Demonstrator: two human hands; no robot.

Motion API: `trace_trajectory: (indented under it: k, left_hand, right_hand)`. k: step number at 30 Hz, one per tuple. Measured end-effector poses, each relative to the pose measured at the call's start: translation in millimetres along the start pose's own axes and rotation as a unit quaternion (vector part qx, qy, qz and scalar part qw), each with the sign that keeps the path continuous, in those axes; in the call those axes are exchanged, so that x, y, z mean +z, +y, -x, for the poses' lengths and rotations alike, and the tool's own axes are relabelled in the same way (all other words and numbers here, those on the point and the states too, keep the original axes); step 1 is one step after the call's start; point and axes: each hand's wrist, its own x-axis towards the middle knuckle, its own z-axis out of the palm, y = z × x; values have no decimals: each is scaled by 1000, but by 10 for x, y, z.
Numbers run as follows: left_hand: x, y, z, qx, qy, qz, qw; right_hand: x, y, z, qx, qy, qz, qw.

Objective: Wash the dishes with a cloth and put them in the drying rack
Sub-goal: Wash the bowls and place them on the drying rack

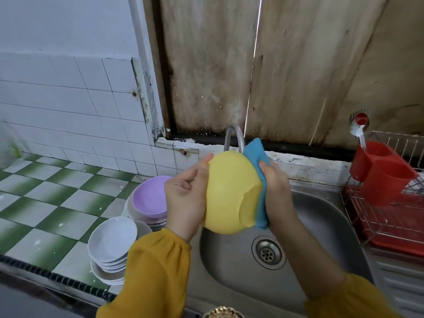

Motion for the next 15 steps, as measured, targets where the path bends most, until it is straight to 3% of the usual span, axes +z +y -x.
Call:
trace_trajectory:
  k: [4,6,8,9,10,13,15]
  left_hand:
    - [10,83,141,104,-57,-71,990]
    - [-31,97,168,137,-64,-65,986]
    - [-64,129,156,166,-74,-74,981]
    - [-66,141,142,179,-82,-83,977]
    - [-57,153,132,190,-90,-92,973]
    - [-36,167,111,230,-96,-110,962]
    - [-92,153,121,286,-88,-111,948]
  right_hand:
    - [38,-24,186,-200,-72,169,962]
    - [7,-33,174,-171,-84,129,973]
    - [-32,-104,90,-36,-53,15,998]
    - [-48,-118,65,-10,-54,-13,998]
    - [-15,-150,93,-24,-56,-13,998]
    - [59,-139,200,-186,-53,76,978]
    - [33,-98,208,-210,-77,79,971]
